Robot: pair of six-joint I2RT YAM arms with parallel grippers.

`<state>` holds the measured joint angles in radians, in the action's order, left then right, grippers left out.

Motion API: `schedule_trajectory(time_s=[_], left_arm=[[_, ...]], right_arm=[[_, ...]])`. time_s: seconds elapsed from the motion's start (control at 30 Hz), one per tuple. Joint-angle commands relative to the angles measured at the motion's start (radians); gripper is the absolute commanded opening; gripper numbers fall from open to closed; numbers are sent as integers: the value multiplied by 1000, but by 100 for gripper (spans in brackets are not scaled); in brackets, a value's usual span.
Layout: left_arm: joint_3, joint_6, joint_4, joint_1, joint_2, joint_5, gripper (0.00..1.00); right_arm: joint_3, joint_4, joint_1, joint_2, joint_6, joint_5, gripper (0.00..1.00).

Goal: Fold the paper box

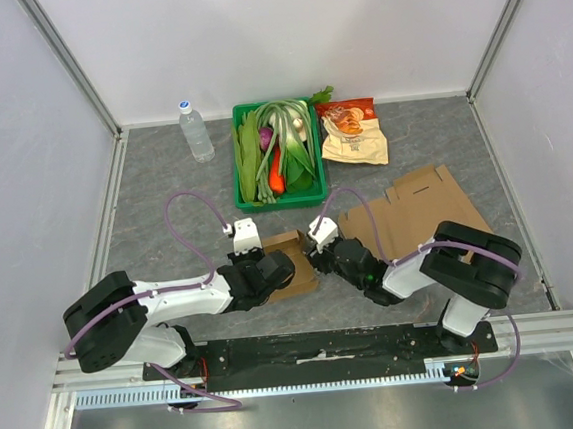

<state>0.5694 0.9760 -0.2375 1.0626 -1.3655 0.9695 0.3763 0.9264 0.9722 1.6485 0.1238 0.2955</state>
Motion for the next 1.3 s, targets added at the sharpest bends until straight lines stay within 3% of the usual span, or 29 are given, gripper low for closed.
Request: schedule_trajectory(time_s=[0.0, 0.27, 0.37, 0.43, 0.5, 0.57, 0.6, 0.7, 0.77, 1.2, 1.27], left_arm=[[21, 46, 3, 5, 2, 48, 2], [20, 46, 4, 5, 6, 48, 2], [18, 46, 6, 5, 6, 48, 2], [20, 44, 4, 5, 6, 48, 2], [21, 44, 6, 5, 5, 48, 2], [21, 43, 4, 5, 3, 47, 2], [21, 43, 4, 5, 3, 46, 2], [20, 43, 6, 5, 6, 46, 2], [18, 44, 6, 5, 6, 46, 2], [17, 39, 9, 7, 8, 43, 2], [20, 36, 10, 7, 8, 43, 2]], right_arm=[[62, 112, 0, 34, -27, 23, 59], [139, 146, 2, 129, -59, 31, 45], [150, 166, 3, 142, -59, 45, 34], [157, 170, 5, 155, -59, 68, 19], [157, 195, 6, 163, -58, 80, 13], [159, 207, 6, 174, -47, 85, 17], [159, 219, 6, 178, -46, 85, 32], [165, 219, 8, 183, -58, 82, 47], [167, 218, 7, 182, -81, 76, 51], [226, 173, -4, 192, -116, 17, 52], [246, 158, -12, 207, -116, 19, 44]])
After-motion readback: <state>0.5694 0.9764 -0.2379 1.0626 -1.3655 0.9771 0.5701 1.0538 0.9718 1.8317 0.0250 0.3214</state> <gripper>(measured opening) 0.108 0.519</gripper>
